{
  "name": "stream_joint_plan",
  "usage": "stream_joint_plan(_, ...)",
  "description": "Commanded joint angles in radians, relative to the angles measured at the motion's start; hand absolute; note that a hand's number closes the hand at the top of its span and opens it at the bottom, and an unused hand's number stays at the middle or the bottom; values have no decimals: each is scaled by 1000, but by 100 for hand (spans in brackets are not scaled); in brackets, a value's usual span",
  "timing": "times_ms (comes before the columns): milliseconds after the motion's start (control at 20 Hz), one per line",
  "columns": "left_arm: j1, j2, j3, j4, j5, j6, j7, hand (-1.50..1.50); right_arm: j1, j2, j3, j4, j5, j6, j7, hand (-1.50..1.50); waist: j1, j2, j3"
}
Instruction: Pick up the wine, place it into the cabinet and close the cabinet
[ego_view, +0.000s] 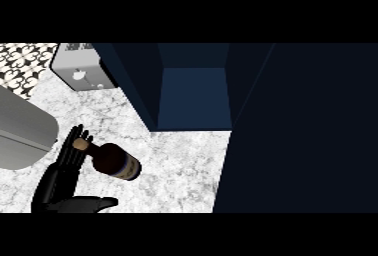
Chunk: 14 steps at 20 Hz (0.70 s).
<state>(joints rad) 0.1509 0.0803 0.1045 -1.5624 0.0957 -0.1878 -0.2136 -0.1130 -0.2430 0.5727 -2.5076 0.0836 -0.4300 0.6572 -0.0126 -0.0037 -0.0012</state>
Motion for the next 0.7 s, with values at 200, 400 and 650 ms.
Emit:
stream_joint_plan(200, -146, 43, 74, 230, 4, -5, -61, -150, 35, -45, 32, -179, 101, -9, 71, -150, -3, 1, 0)
stream_joint_plan(400, -102, 27, 48, 308, 3, -67, -165, -150, -1, -30, 56, -176, 139, -49, 104, -150, 0, -1, -1)
stream_joint_plan(650, -149, 4, 39, 391, 34, -108, -151, -150, 90, -99, 95, -218, 131, -49, 31, -150, -9, -2, 0)
